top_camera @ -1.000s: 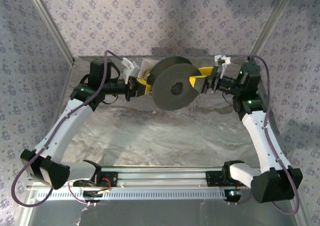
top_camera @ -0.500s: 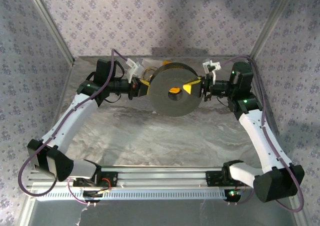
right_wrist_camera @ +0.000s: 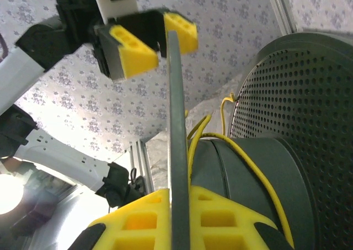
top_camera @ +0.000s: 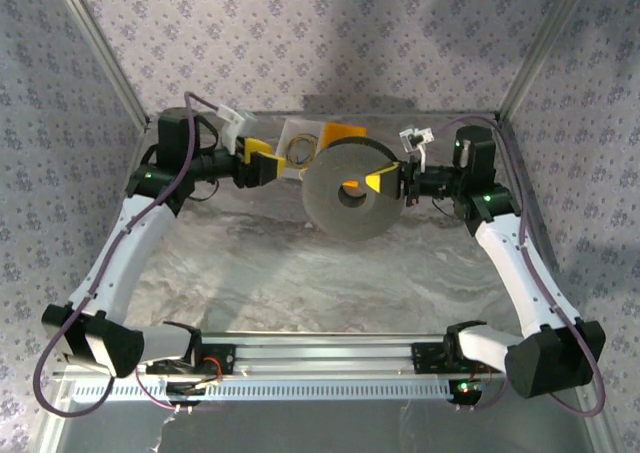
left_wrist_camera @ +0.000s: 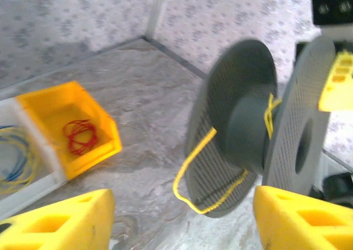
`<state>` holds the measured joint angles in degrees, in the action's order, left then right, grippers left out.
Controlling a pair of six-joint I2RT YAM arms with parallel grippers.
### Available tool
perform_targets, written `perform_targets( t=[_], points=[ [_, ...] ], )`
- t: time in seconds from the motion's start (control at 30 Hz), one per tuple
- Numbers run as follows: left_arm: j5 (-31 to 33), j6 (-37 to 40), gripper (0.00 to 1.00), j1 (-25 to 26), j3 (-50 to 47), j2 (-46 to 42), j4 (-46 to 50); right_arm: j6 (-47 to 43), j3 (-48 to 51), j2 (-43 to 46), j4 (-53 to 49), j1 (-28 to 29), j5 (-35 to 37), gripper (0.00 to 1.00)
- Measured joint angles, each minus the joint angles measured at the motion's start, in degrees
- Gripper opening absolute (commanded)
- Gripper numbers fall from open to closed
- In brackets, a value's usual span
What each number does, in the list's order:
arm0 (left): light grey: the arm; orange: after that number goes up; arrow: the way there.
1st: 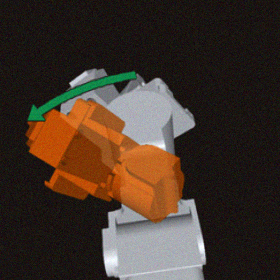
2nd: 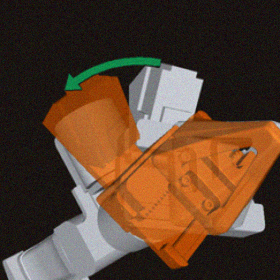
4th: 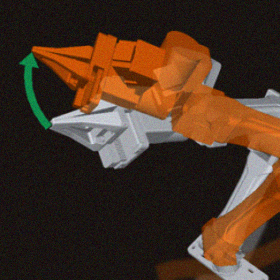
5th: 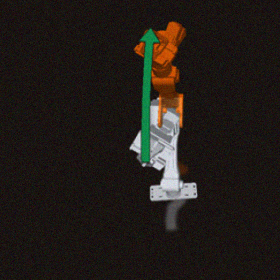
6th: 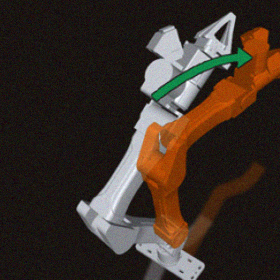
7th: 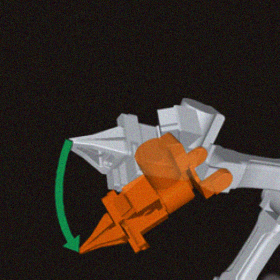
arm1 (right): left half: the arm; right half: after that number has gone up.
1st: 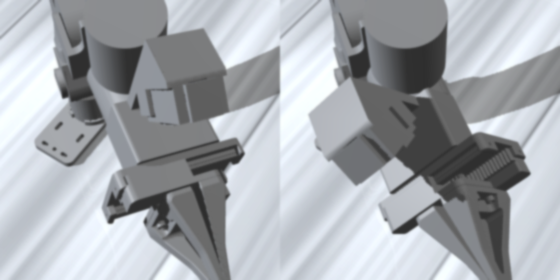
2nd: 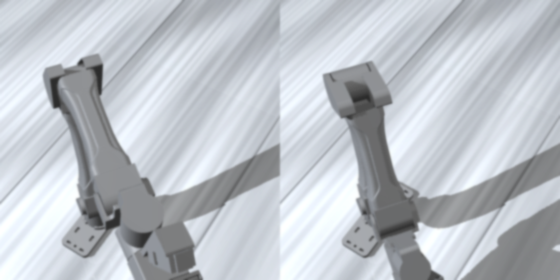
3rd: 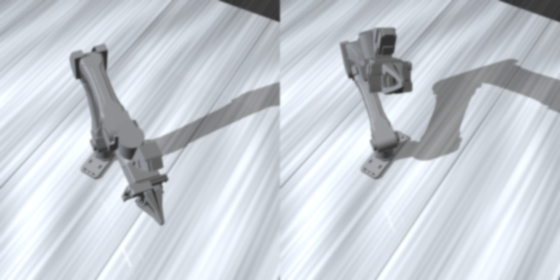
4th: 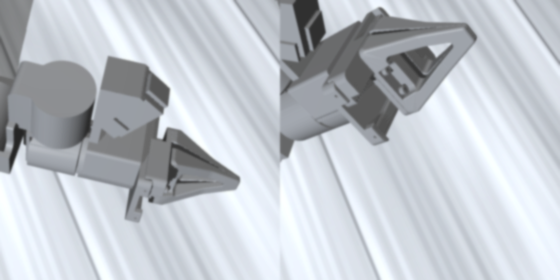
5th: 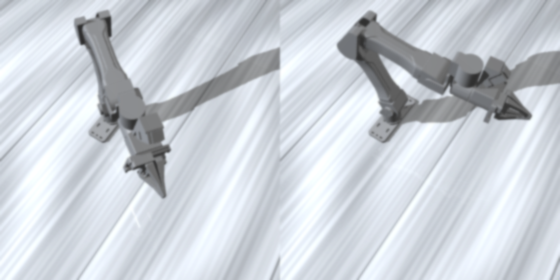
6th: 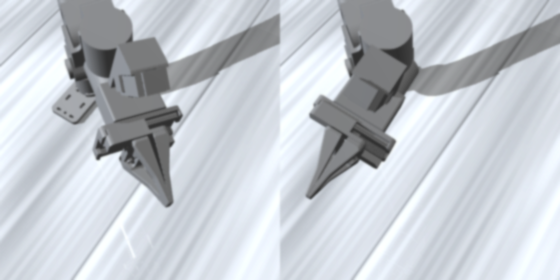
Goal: Wrap the cables
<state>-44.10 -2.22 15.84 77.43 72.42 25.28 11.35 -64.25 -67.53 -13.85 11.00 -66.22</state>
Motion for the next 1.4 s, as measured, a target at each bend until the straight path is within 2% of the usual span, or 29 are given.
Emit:
perform_targets(
  t=[0.1, 0.13, 0.2, 0.37, 0.5, 0.63, 0.73, 0.9, 1.07, 1.3, 1.4],
  points=[
    [6.7, -0.5, 0.86, -1.5, -0.1, -1.6, 0.1, -3.2, -0.9, -4.8, -5.4, 0.0, -1.1, 0.0],
    [8.9, -0.5, 0.95, -1.6, -0.4, -2.1, -0.1, -4.7, -1.2, -6.8, -7.2, 0.0, -1.6, 0.0],
    [13.9, -0.9, 1.0, -1.6, -2.9, -3.9, -0.7, -8.5, -1.9, -12.0, -11.5, 0.3, -2.3, 0.0],
    [25.4, -2.4, 1.0, -1.6, -13.7, -8.3, -1.4, -16.1, -6.0, -25.4, -20.5, 2.1, -1.7, 0.0],
    [32.1, -3.1, 1.0, -1.6, -19.2, -9.8, -1.0, -18.0, -8.4, -32.9, -21.9, 3.1, 0.2, 0.0],
    [36.5, -3.7, 1.0, -2.3, -22.7, -12.2, -1.0, -16.5, -9.2, -38.9, -18.9, 4.1, 3.1, 0.0],
    [38.6, -4.5, 1.0, -2.4, -23.4, -12.8, -1.1, -12.7, -9.3, -41.4, -16.1, 5.3, 2.5, 0.0],
    [41.4, -5.9, 1.0, -2.4, -25.0, -12.7, -2.0, -7.1, -9.3, -42.9, -10.5, 8.4, 2.6, 0.06],
    [43.8, -6.9, 1.0, -2.7, -26.6, -12.7, -2.3, -3.0, -9.2, -43.6, -6.1, 9.7, 5.3, 0.27],
    [46.8, -8.7, 1.0, -3.7, -28.9, -12.8, -3.9, -2.3, -8.5, -43.9, -4.7, 9.6, 18.4, 0.57],
    [47.3, -9.4, 1.0, -4.0, -30.3, -13.1, -5.1, -2.7, -8.5, -43.6, -5.6, 9.4, 23.0, 0.73]
  ],
)
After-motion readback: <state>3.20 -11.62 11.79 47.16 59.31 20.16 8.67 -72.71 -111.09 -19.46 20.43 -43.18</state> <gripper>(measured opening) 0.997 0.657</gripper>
